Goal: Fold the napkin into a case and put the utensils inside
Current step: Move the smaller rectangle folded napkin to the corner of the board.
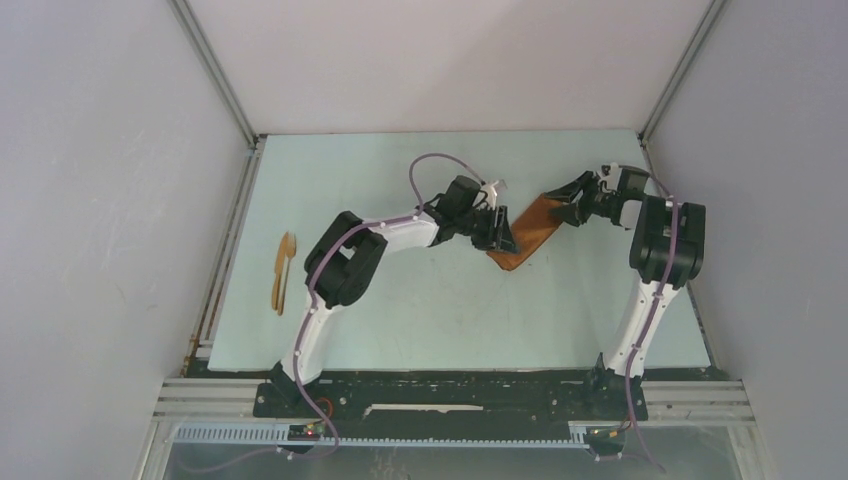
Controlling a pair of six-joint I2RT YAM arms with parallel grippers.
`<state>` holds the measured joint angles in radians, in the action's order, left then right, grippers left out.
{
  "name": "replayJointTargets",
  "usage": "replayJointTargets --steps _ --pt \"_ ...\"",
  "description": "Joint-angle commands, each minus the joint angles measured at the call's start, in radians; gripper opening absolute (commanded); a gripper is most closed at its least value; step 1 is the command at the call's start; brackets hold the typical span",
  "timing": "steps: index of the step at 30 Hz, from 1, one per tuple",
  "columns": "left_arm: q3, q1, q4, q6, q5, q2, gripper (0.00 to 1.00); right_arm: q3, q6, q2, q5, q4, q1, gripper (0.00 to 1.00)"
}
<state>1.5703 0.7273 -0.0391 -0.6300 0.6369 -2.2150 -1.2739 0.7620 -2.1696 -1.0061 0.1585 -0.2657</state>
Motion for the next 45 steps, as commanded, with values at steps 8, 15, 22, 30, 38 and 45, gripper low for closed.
replayJointTargets --steps 8,15,22,30,38,45 --pt "0.055 -0.036 0.030 -0.016 0.000 -0.069 0.51 -0.072 -0.072 0.063 0.013 -0.105 -0.042 0.67" --pt "-0.058 -0.034 0.006 -0.069 0.010 0.138 0.59 -0.016 -0.250 0.268 0.174 -0.429 -0.019 0.67" --pt "-0.596 -0.022 -0.464 -0.556 -0.204 0.380 0.67 0.186 -0.300 0.573 0.319 -0.473 -0.039 0.68" --pt "-0.621 0.026 -0.722 -0.869 -0.417 0.196 0.56 0.234 -0.298 0.729 0.303 -0.501 -0.041 0.68" --pt "-0.464 0.069 -0.679 -0.897 -0.601 0.021 0.52 0.251 -0.240 0.830 0.275 -0.475 -0.013 0.67" --pt "-0.217 0.078 -0.681 -0.956 -0.634 -0.150 0.39 0.251 -0.216 0.924 0.274 -0.471 -0.003 0.68"
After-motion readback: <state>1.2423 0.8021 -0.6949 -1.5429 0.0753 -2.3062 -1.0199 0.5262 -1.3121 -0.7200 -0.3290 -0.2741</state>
